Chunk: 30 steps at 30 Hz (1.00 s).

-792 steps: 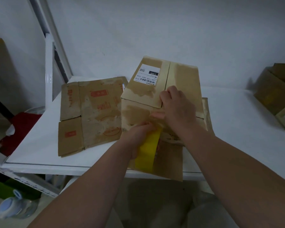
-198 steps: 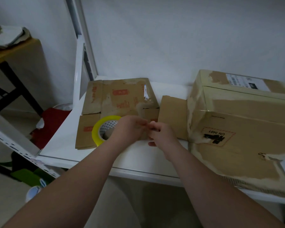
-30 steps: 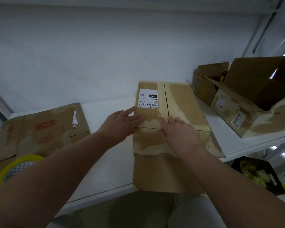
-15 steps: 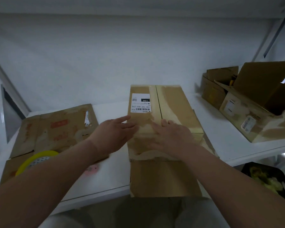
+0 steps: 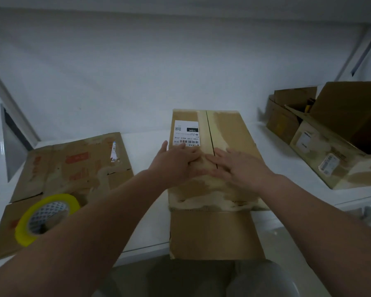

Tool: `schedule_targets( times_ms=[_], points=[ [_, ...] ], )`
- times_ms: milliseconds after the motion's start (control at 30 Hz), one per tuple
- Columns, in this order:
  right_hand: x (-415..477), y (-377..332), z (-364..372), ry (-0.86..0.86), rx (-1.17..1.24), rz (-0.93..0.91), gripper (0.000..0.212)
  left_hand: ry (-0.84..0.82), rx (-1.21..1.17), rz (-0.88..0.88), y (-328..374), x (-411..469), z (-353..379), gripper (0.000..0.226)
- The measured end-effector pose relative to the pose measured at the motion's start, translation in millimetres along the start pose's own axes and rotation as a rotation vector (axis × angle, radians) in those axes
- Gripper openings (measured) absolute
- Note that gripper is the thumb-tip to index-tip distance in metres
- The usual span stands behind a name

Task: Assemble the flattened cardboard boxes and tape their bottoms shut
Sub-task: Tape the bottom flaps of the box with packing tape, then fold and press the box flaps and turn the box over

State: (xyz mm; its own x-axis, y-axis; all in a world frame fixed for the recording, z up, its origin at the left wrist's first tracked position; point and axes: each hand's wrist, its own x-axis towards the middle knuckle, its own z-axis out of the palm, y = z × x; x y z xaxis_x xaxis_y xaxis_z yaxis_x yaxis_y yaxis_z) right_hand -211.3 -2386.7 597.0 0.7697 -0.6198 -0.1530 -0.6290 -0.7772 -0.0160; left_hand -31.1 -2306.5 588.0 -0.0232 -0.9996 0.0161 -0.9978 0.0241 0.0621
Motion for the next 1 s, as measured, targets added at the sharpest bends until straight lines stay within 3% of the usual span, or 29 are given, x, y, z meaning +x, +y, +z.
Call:
schedule_targets(
  times_ms=[467, 1000],
  points=[
    [0.1, -7.5, 23.6, 0.167, -0.22, 0.063, 0.074, 0.054, 0.278, 0.014, 7.8, 0.4, 12.9, 0.078],
    [-46.2, 58.0, 18.6, 0.169, 0.056, 0.132, 0.068, -0.043, 0.115, 0.077, -19.7, -5.7, 0.4, 0.072]
  ],
)
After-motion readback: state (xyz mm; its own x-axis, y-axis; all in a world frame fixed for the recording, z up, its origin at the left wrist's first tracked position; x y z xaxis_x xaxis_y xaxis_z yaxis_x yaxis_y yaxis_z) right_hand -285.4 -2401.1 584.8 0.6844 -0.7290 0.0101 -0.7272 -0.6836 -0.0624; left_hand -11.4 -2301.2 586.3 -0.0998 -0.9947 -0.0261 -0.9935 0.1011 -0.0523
